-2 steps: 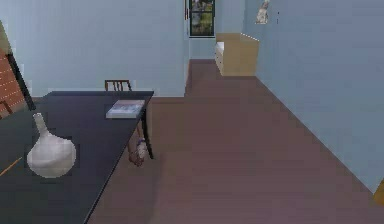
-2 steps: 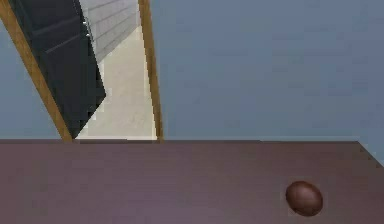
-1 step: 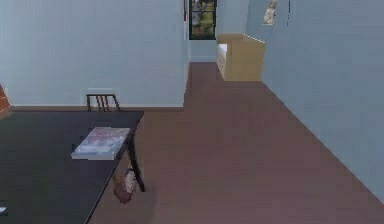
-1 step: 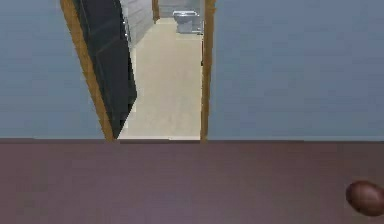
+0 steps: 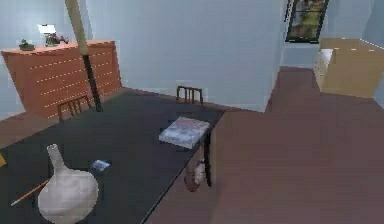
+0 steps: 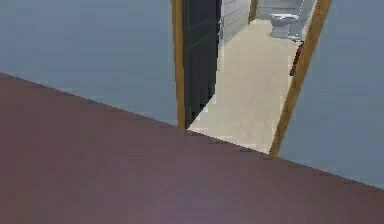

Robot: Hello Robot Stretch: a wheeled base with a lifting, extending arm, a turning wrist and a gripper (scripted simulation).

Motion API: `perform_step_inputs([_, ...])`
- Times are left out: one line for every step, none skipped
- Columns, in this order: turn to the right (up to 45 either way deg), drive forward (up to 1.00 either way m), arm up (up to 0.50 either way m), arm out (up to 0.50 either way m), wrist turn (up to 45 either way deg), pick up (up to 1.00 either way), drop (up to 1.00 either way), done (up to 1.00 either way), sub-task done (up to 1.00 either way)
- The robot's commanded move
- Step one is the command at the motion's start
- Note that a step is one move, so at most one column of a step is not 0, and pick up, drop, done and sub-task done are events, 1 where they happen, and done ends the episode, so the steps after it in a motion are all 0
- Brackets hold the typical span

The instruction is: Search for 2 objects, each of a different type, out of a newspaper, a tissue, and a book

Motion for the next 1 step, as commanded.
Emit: perform_step_inputs([0.0,0.00,0.00,0.00,0.0,0.00,0.00,1.00,0.00])
